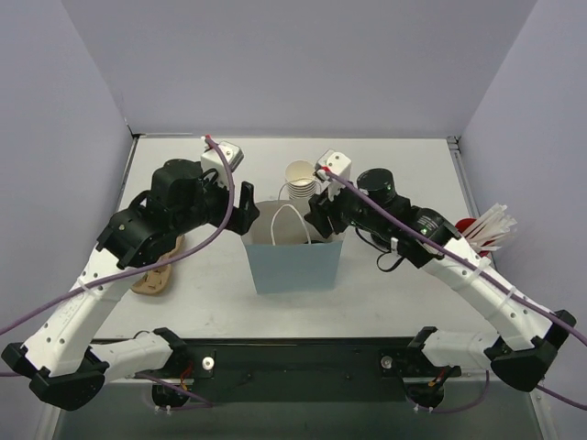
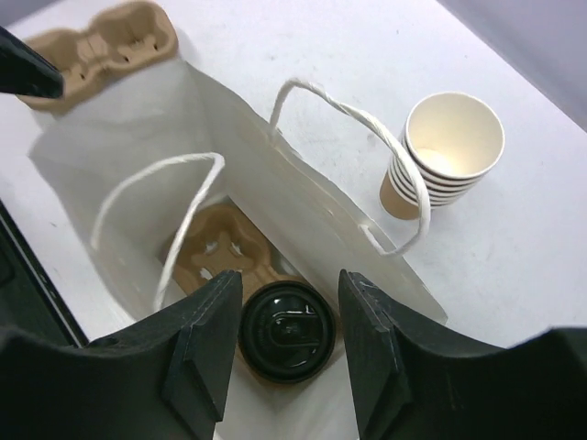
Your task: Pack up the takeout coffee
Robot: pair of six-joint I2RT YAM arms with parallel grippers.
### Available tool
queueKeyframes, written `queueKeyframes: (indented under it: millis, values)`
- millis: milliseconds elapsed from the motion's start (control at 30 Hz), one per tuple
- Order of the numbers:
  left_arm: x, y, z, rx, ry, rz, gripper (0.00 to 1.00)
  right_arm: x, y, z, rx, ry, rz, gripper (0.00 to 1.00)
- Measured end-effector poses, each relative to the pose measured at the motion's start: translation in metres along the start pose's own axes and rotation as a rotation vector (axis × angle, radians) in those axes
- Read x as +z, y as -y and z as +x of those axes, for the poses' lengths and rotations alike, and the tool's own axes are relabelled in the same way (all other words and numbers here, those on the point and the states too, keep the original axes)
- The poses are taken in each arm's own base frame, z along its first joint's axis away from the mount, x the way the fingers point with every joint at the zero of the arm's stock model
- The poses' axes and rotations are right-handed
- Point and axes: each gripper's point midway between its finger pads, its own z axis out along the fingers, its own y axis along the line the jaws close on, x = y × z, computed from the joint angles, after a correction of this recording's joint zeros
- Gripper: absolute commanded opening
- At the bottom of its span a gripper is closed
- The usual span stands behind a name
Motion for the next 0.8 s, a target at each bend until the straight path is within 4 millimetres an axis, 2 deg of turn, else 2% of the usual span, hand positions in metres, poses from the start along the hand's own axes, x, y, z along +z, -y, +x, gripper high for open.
queueKeyframes:
  millis: [100, 233, 300, 367, 500, 633, 800]
  values:
    - [-0.008, 0.000, -0.004, -0.018, 0.027, -0.002, 0.97, -0.017, -0.004, -0.020, 0.044, 0.072, -0.014, 0.48]
    - [-0.019, 0.000, -0.012, -0.043, 0.071, -0.002, 0.97, -0.042, -0.007, -0.057, 0.118, 0.185, -0.022, 0.49]
    - [-0.024, 0.000, -0.016, -0.062, 0.092, -0.004, 0.97, -0.053, -0.005, -0.076, 0.158, 0.233, -0.014, 0.53]
    - [-0.029, 0.000, -0.020, -0.091, 0.117, -0.010, 0.97, -0.062, 0.002, -0.091, 0.188, 0.265, 0.016, 0.60]
    - [-0.045, -0.002, -0.027, -0.151, 0.170, -0.022, 0.97, -0.070, 0.040, -0.109, 0.248, 0.285, 0.173, 0.59]
    - [-0.062, -0.003, -0.035, -0.181, 0.219, -0.023, 0.98, -0.073, 0.095, -0.098, 0.320, 0.240, 0.426, 0.59]
    - [-0.074, -0.006, -0.044, -0.199, 0.237, -0.047, 0.97, -0.101, 0.153, -0.057, 0.383, 0.157, 0.759, 0.60]
